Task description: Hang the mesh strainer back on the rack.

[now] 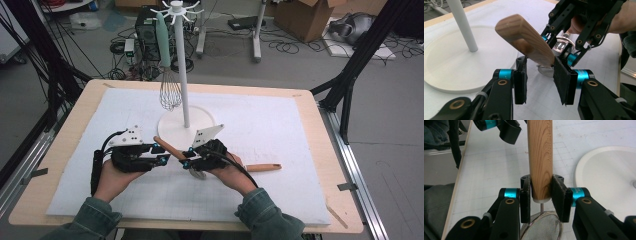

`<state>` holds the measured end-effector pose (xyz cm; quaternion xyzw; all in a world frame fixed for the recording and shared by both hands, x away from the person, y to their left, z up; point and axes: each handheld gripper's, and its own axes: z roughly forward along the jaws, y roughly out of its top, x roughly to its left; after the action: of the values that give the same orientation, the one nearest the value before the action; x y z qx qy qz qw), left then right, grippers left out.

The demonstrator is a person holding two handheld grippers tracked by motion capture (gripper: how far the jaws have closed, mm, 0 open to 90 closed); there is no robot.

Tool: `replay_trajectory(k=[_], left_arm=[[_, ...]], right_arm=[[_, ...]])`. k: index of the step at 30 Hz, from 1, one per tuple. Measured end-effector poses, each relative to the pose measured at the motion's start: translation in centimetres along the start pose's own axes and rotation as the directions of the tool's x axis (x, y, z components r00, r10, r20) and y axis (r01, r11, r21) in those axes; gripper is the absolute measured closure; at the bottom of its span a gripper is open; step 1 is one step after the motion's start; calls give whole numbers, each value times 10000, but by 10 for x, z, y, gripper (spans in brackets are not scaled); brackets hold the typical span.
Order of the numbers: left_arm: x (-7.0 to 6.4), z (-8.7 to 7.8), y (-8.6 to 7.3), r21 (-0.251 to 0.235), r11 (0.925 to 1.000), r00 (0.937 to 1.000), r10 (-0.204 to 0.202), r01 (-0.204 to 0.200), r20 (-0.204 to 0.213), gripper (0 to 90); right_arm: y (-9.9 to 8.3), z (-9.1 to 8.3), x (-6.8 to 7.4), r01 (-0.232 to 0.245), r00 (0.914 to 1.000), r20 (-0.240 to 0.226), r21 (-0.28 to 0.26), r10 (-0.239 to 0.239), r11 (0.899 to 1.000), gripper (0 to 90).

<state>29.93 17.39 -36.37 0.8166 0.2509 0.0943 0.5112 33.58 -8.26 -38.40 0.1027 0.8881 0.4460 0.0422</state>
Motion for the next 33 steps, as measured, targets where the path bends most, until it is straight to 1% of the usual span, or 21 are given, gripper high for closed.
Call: replay_trajectory(k=[2,5,7,8,9,12,17,18,19,21,23,24,26,28,29,31,33], left_arm=[[0,0,0,-16,10000,10000,-31,31,-9,629],[0,0,1,-60,9999,10000,-98,98,-7,625],[0,1,2,-71,9999,10000,-93,93,-1,624],[0,1,2,-85,9999,9999,-113,113,17,625],[0,1,2,-104,9999,9999,-126,126,26,625],[0,1,2,-118,9998,9999,-148,149,70,627],[0,0,2,-235,9995,9994,-181,188,301,632],[-1,0,3,-268,9995,9992,-180,190,351,632],[-1,0,3,-284,9994,9991,-170,181,390,632],[-1,0,3,-279,9995,9988,-135,148,470,633],[-1,0,3,-314,9994,9984,-114,132,557,636],[-2,0,3,-312,9994,9983,-105,123,576,637],[-1,0,4,-297,9995,9980,-31,50,634,639],[-1,0,4,-322,9995,9978,-25,47,666,641],[-1,0,4,-353,9994,9971,-25,52,759,642],[-2,-1,5,-358,9994,9959,68,-36,902,645],[-3,0,6,-384,9992,9950,154,-116,990,648]], right_arm=[[0,0,1,9,10000,54,-23,-9,10000,704],[0,0,3,-59,10000,6,-38,59,10000,702],[0,1,4,32,10000,70,-52,-31,10000,695],[0,1,4,-15,10000,62,-46,15,10000,693],[0,1,4,-17,10000,40,-53,18,10000,689],[0,1,5,-251,9996,-99,-102,250,9996,656],[-1,1,4,-294,9990,-334,-148,289,9995,620],[-1,1,4,-361,9986,-399,-190,353,9992,613],[-1,0,4,-467,9973,-571,-206,454,9987,602],[-1,-1,2,-454,9970,-647,-256,437,9986,604],[-2,-2,1,-568,9946,-885,-241,545,9981,614],[-2,-3,-1,-533,9943,-945,-307,502,9981,617],[-3,-3,-4,-637,9908,-1212,-288,598,9976,620],[-2,-3,-5,-634,9892,-1343,-288,590,9976,624],[-2,-3,-6,-648,9883,-1402,-268,605,9975,626],[-1,-3,-7,-585,9881,-1441,-243,544,9980,628],[0,-3,-8,-590,9857,-1594,-276,539,9979,635]])
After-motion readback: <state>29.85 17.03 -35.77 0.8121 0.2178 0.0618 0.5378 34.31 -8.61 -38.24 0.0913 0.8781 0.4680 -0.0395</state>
